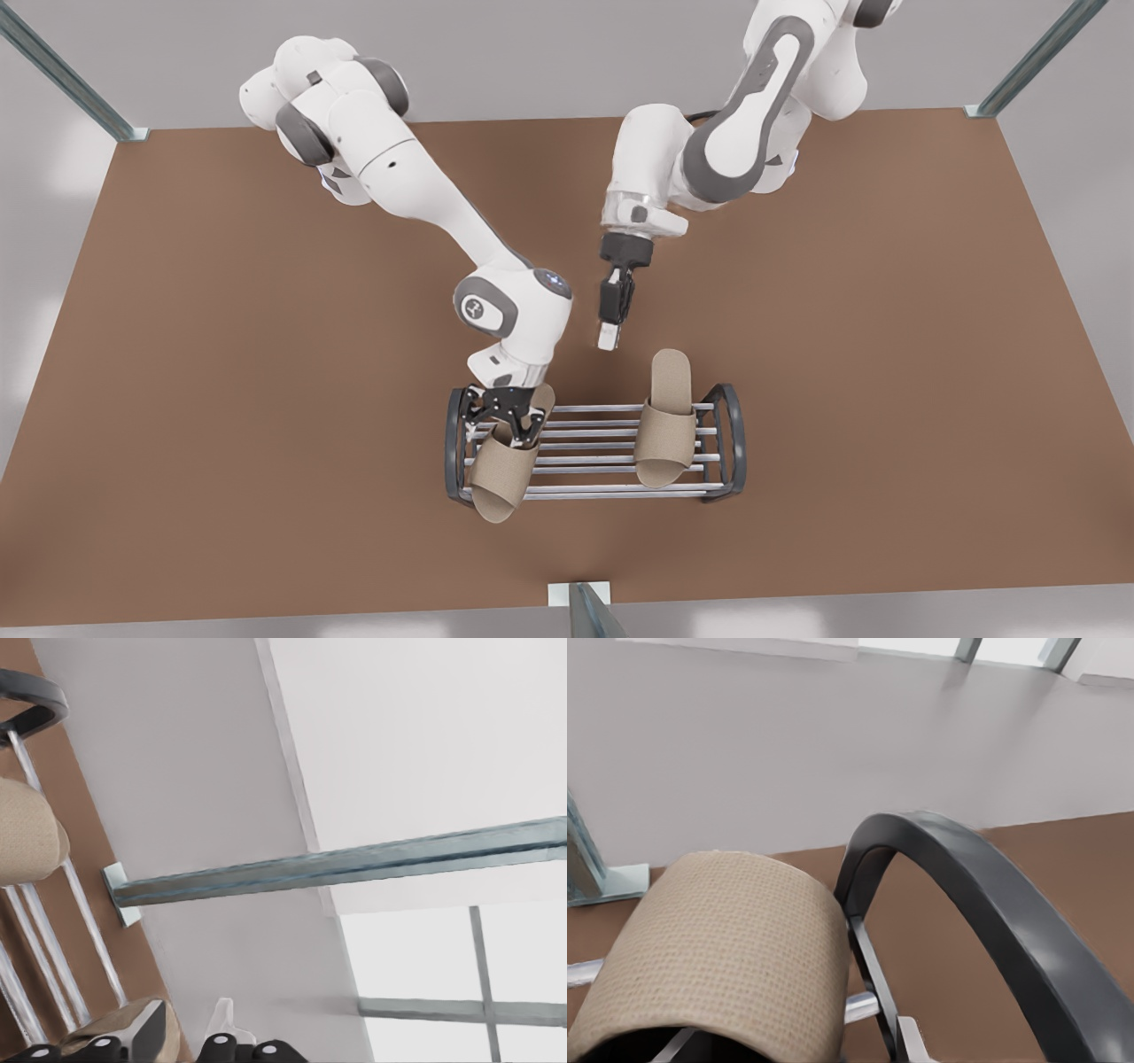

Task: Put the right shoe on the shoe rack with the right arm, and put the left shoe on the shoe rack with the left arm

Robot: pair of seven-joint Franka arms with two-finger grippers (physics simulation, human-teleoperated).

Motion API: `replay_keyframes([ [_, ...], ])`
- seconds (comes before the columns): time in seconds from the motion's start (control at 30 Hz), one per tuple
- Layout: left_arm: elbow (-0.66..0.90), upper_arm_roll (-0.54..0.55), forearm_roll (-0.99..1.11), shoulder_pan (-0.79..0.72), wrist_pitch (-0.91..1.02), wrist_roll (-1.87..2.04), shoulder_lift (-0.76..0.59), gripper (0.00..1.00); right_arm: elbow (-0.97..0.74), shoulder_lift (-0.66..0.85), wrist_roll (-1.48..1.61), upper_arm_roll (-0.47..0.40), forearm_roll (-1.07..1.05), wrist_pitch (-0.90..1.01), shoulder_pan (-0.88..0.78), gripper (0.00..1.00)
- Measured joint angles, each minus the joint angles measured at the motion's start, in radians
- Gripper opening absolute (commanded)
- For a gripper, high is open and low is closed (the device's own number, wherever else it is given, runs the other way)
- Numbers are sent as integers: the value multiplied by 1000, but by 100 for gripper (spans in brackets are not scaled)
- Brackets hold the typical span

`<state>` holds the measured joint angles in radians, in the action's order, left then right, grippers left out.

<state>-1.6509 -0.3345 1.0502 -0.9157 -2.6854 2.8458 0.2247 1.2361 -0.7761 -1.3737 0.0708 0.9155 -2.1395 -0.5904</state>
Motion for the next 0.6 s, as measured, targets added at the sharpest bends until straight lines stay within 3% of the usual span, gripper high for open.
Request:
replay_keyframes([
  [0.1, 151, -21, -567, 284, 416, -332, 6, 100, 55, 52, -18, 57, 27, -7, 47, 100],
  [0.2, 186, 4, -853, 521, 724, -706, 0, 100, 69, 86, -33, 157, 34, -12, 94, 100],
  [0.33, 189, 85, -981, 526, 982, -1118, -58, 100, 83, 127, -45, 252, 30, -20, 143, 100],
  [0.47, 187, 109, -1024, 534, 1117, -1450, -106, 100, 84, 266, -35, 499, -96, 45, 335, 100],
  [0.53, 185, 128, -1021, 545, 1157, -1590, -121, 100, 73, 349, -22, 546, -225, 120, 378, 100],
  [0.6, 182, 149, -1003, 544, 1186, -1715, -127, 100, 37, 401, 0, 540, -396, 208, 452, 100],
])
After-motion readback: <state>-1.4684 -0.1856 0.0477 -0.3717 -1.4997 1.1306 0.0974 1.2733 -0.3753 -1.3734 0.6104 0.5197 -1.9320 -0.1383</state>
